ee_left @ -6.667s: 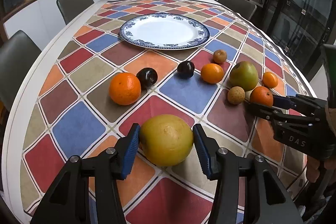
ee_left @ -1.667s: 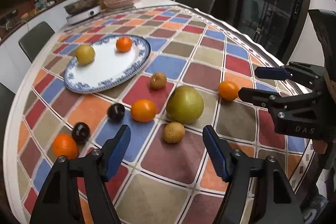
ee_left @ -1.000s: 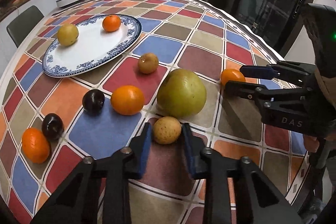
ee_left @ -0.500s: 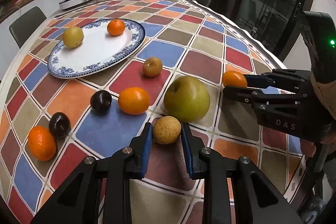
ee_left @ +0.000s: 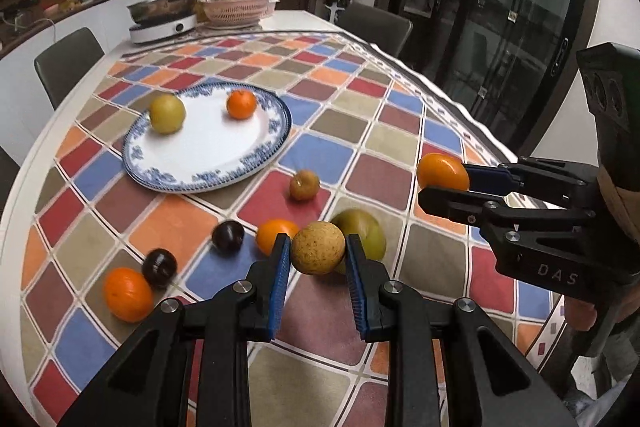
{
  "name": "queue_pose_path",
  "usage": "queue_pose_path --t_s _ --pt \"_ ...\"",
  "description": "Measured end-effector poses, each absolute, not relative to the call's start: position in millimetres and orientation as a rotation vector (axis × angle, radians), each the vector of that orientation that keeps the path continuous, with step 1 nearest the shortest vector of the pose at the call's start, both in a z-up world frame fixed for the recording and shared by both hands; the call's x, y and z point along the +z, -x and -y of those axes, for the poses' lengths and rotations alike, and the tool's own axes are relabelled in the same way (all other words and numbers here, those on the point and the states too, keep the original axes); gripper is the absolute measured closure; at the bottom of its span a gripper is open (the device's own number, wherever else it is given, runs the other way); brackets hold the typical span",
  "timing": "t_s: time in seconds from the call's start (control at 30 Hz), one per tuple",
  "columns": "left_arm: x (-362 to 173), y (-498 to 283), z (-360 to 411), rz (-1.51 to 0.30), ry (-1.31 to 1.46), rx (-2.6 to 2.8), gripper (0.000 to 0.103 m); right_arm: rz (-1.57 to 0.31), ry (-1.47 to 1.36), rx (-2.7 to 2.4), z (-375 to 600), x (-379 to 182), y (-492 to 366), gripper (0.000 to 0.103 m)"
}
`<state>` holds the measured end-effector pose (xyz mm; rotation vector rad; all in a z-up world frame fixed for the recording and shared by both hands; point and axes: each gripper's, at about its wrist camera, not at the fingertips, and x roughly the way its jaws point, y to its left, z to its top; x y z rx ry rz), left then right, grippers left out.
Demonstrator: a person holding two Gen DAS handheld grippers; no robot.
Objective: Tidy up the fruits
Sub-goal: 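Carry both fruits onto the plate beside the pomelo and open both tools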
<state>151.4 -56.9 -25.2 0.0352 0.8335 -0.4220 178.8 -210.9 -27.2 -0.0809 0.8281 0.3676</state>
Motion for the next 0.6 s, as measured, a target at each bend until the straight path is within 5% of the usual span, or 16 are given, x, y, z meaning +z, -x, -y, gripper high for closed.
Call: queue_pose_path --t_s 0.6 --pt "26 -181 14 -0.708 -0.048 -0.345 0.075 -0.723 0.112 0.484 160 25 -210 0.07"
